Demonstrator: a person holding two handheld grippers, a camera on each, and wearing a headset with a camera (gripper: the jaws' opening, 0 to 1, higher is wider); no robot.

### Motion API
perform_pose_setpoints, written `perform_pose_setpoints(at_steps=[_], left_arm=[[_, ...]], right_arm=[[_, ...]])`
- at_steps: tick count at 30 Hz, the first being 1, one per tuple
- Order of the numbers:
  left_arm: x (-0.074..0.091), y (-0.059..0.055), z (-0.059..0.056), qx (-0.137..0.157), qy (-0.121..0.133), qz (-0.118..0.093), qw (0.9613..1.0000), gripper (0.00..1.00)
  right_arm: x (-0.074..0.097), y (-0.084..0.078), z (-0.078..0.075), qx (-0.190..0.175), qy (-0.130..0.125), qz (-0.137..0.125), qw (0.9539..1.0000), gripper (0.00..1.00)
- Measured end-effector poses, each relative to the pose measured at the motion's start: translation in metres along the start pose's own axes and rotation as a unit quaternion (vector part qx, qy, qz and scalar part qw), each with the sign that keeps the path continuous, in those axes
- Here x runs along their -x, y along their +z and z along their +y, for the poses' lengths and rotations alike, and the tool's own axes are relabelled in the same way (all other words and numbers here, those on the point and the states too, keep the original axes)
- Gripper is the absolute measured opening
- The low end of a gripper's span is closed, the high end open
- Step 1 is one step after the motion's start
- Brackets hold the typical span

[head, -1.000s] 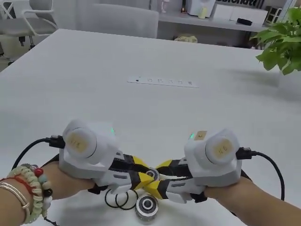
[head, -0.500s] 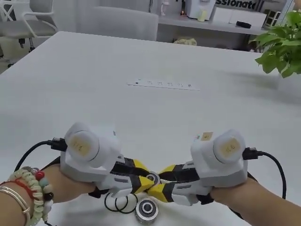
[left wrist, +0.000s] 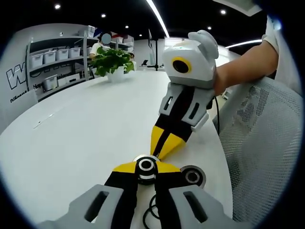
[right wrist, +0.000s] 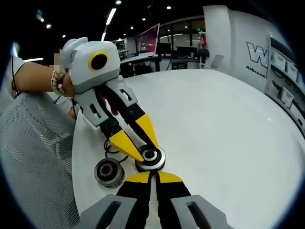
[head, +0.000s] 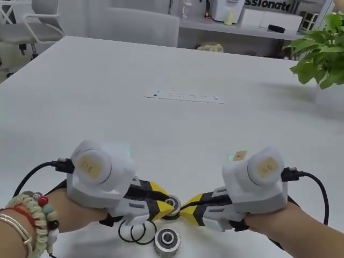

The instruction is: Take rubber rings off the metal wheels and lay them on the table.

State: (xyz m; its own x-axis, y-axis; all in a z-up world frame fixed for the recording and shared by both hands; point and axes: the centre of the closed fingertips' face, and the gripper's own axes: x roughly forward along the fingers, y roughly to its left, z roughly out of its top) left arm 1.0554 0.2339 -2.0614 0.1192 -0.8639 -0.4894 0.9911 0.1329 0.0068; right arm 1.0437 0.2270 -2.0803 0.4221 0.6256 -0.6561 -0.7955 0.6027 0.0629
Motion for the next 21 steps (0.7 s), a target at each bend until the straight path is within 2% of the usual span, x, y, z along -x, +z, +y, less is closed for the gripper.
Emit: perform_pose_setpoints(at_steps=[6,10,12,14,15,16,17,18,20,21], left_arm=[[0.0,0.0,0.0,0.002,0.001,0.001,1.0,0.08],[0.001,0.0,0.0,0.005,0.002,0.001,1.0,0.08],[0.001,0.0,0.0,0.004,0.003,0.001,1.0,0.08],[0.001,0.0,0.0,0.004,0.003,0.001,1.0,0.08],[0.0,0.0,0.0,0.005,0.002,0.0,1.0,0.08],[0.001,0.0,0.0,0.005,0.002,0.0,1.0,0.08],[0.0,0.0,0.0,0.004,0.002,0.0,1.0,0.08],[0.0,0.0,0.0,0.005,0.001,0.0,1.0,0.08],[0.0,0.0,0.0,0.005,0.001,0.0,1.0,0.08],[0.0,0.0,0.0,0.005,0.001,0.0,1.0,0.08]], right_arm=[[-0.001,0.0,-0.004,-0.016,-0.013,0.002,0.9998,0.0],[-0.001,0.0,-0.008,-0.08,-0.021,0.0,0.9966,0.0],[0.0,-0.001,-0.009,-0.125,-0.021,0.0,0.992,0.0],[0.0,-0.002,-0.01,-0.19,-0.019,0.002,0.9816,0.0],[0.001,-0.002,-0.01,-0.222,-0.019,0.002,0.975,0.0],[0.001,-0.002,-0.011,-0.235,-0.02,0.0,0.9717,0.0],[0.001,-0.002,-0.01,-0.243,-0.019,0.0,0.97,0.0],[0.001,-0.003,-0.012,-0.232,-0.019,-0.001,0.9725,0.0],[0.0,-0.002,-0.011,-0.25,-0.019,-0.001,0.9681,0.0],[0.0,-0.002,-0.012,-0.263,-0.019,-0.002,0.9645,0.0]])
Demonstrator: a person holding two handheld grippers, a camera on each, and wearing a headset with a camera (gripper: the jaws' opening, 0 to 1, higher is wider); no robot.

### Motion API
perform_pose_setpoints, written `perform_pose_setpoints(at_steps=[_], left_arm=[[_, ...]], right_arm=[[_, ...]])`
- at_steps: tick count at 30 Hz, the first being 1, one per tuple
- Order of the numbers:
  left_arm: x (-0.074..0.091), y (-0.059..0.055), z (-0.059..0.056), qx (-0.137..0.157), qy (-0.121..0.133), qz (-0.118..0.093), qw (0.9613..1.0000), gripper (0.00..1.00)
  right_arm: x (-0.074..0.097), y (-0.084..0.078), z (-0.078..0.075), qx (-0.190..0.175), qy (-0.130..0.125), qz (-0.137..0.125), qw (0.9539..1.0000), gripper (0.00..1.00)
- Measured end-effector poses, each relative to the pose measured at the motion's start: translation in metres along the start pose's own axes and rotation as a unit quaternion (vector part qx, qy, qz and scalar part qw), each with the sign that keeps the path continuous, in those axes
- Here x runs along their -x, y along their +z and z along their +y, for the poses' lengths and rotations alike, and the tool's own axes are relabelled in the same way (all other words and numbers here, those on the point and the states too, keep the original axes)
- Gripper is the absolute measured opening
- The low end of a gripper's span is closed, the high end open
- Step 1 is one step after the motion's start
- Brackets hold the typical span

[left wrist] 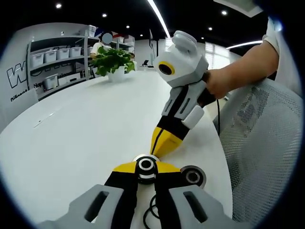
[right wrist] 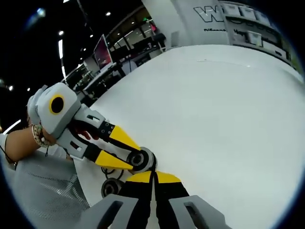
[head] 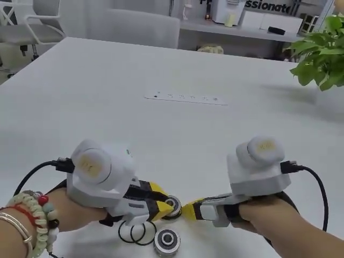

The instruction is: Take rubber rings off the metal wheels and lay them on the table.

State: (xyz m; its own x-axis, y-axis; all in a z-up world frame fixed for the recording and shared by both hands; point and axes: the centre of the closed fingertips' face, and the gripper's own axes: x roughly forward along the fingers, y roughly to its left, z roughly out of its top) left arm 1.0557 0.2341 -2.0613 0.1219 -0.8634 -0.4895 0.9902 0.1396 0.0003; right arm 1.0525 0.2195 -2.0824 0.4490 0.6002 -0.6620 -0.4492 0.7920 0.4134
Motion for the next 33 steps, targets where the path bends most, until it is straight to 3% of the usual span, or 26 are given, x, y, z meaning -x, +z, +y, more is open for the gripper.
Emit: perform_pose_setpoints(at_steps=[4,9,11,12,13,15,18,21,27,29,30,33], left_arm=[[0.0,0.0001,0.0002,0.0,0.0,-0.001,1.0,0.08],[0.0,-0.0001,0.0004,0.001,-0.001,-0.003,1.0,0.08],[0.0001,-0.0003,0.0005,0.001,-0.002,-0.004,1.0,0.08],[0.0001,-0.0005,0.0006,0.001,-0.002,-0.004,1.0,0.08],[0.0001,-0.0005,0.0006,0.001,-0.003,-0.004,1.0,0.08],[-0.0001,-0.0005,0.0005,0.0,-0.003,-0.005,1.0,0.08],[0.0,-0.0007,0.0006,0.002,-0.003,-0.009,1.0,0.08],[0.0001,-0.0007,0.0005,0.004,-0.003,-0.013,0.9999,0.08],[0.0,-0.0005,0.0006,0.003,-0.001,-0.013,0.9999,0.08],[0.0,-0.0006,0.0006,0.003,-0.001,-0.014,0.9999,0.08],[-0.0001,-0.0004,0.0005,0.004,-0.001,-0.014,0.9999,0.08],[-0.0002,-0.0005,0.0006,0.005,-0.001,-0.016,0.9999,0.08]], right_arm=[[0.0019,-0.0012,0.0001,-0.011,0.0,-0.001,0.9999,0.0],[0.0048,0.0032,0.0009,-0.077,0.017,-0.023,0.9966,0.0],[0.0053,0.0012,-0.0005,-0.079,0.023,-0.026,0.9963,0.0],[0.005,0.0003,0.0013,-0.069,0.024,-0.025,0.997,0.0],[0.0047,0.0005,0.0005,-0.027,0.02,-0.023,0.9992,0.0],[0.0037,0.0003,0.002,0.023,0.006,-0.013,0.9996,0.0],[0.0032,-0.0013,0.0039,0.06,0.004,0.002,0.9982,0.0],[0.0046,0.0005,0.0056,0.111,-0.012,0.012,0.9937,0.0],[0.0047,0.0014,0.0045,0.114,-0.015,0.014,0.9932,0.0],[0.0045,0.0015,0.0043,0.139,-0.023,0.019,0.9898,0.0],[0.0042,0.0013,0.0039,0.164,-0.029,0.024,0.9857,0.0],[0.0027,-0.0001,0.0049,0.19,-0.037,0.033,0.9806,0.0]])
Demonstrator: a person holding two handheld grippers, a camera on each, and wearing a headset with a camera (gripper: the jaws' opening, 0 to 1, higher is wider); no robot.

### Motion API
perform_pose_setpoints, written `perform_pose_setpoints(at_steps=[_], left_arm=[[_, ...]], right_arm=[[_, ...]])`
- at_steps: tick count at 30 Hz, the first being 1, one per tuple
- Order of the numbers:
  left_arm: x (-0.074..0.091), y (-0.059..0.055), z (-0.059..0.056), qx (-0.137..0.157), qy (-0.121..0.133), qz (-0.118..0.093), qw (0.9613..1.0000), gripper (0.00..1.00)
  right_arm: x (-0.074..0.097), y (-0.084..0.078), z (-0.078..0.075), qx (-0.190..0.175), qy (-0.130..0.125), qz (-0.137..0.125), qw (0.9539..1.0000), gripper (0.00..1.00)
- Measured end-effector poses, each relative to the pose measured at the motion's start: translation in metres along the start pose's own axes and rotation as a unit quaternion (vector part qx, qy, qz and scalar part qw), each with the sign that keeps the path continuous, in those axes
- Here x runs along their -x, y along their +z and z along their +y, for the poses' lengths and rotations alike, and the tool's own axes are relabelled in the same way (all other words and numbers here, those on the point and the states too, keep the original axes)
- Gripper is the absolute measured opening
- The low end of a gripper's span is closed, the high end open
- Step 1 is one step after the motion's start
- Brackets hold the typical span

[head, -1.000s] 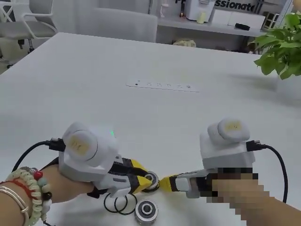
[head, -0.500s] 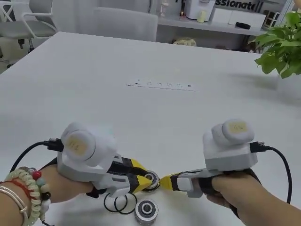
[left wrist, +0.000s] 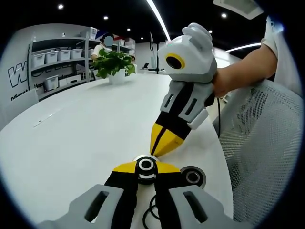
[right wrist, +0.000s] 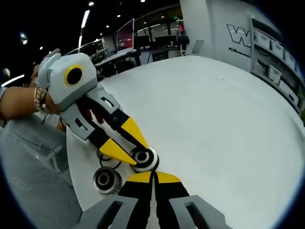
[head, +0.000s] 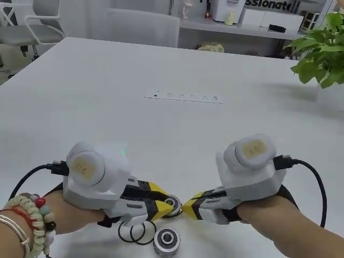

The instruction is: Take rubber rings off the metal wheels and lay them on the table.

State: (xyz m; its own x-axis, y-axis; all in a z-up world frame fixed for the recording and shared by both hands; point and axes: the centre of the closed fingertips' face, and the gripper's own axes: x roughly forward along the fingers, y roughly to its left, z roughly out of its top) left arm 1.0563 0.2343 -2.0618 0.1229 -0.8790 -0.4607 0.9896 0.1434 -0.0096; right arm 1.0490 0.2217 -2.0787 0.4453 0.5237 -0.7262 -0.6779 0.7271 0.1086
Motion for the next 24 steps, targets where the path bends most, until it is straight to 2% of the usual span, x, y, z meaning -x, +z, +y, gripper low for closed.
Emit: perform_pose_setpoints(at_steps=[4,7,9,12,14,17,18,24], left_arm=[[0.0,0.0,0.0,0.0,0.0,-0.001,1.0,0.08],[0.0,0.0,0.0,0.001,-0.001,-0.002,1.0,0.08],[0.0,0.0,0.0,0.002,-0.002,-0.003,1.0,0.08],[-0.001,0.001,0.0,0.002,-0.001,-0.003,1.0,0.08],[-0.001,0.001,0.0,0.002,0.0,-0.005,1.0,0.08],[-0.001,0.001,0.0,0.004,0.0,-0.007,1.0,0.08],[-0.001,0.001,0.0,0.004,0.0,-0.007,1.0,0.08],[-0.001,0.001,0.0,0.005,0.0,-0.011,0.9999,0.08]], right_arm=[[0.0,0.0,-0.002,0.004,0.0,0.001,1.0,0.0],[-0.001,-0.001,-0.004,-0.014,0.006,-0.003,0.9999,0.0],[0.0,-0.001,-0.005,-0.063,0.014,-0.015,0.9978,0.0],[0.002,0.001,-0.008,-0.138,0.028,-0.034,0.9894,0.0],[0.003,0.002,-0.008,-0.161,0.032,-0.039,0.9857,0.0],[0.005,0.011,-0.007,-0.175,0.042,-0.058,0.982,0.0],[0.005,0.009,-0.006,-0.177,0.041,-0.051,0.9819,0.0],[0.004,0.008,-0.005,-0.173,0.037,-0.052,0.9828,0.0]])
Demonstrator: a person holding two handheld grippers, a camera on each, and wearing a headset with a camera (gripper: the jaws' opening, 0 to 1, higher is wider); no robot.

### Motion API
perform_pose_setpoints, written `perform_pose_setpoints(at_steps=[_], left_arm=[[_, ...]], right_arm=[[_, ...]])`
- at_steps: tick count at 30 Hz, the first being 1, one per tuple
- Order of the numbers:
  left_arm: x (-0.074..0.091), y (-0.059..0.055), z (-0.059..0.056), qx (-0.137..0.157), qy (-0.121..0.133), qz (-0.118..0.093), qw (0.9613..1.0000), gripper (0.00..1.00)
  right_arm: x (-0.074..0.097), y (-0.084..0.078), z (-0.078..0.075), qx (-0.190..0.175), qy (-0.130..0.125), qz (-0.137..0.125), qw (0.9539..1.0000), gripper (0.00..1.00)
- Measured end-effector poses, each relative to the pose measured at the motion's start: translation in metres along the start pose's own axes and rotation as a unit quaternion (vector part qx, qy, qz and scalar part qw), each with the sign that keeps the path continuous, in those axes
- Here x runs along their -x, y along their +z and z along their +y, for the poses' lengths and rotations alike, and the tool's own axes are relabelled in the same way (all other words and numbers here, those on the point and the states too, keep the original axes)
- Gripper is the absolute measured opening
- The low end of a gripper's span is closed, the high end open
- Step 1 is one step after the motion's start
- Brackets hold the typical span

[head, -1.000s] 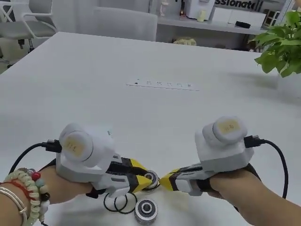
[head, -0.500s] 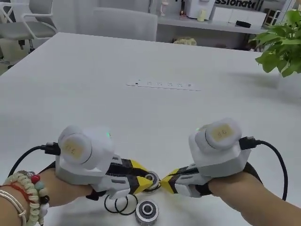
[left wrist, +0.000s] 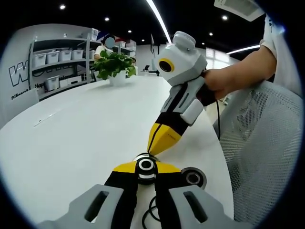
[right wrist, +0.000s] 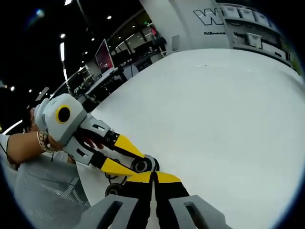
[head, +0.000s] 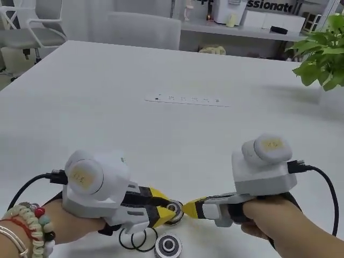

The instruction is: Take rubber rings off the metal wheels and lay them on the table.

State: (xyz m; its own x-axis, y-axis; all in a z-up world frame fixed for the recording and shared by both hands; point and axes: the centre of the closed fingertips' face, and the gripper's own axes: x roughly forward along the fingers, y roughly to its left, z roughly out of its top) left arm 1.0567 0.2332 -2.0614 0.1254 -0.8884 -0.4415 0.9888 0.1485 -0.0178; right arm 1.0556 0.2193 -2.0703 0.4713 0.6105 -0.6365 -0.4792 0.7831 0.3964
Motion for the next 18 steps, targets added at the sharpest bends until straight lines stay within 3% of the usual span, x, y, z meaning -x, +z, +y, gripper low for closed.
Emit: perform_pose_setpoints(at_steps=[4,9,18], left_arm=[[-0.0005,0.0005,-0.0001,-0.002,0.002,-0.006,1.0,0.08],[-0.0001,0.0003,0.0002,0.0,0.003,-0.014,0.9999,0.08],[0.0003,0.0007,-0.0002,0.006,0.003,-0.023,0.9997,0.08]], right_arm=[[0.0,-0.0001,0.0024,0.003,-0.001,0.001,1.0,0.0],[-0.0003,-0.0009,0.0056,0.04,-0.002,0.011,0.9992,0.0],[-0.0004,0.0002,0.0022,0.027,-0.004,0.009,0.9996,0.0]])
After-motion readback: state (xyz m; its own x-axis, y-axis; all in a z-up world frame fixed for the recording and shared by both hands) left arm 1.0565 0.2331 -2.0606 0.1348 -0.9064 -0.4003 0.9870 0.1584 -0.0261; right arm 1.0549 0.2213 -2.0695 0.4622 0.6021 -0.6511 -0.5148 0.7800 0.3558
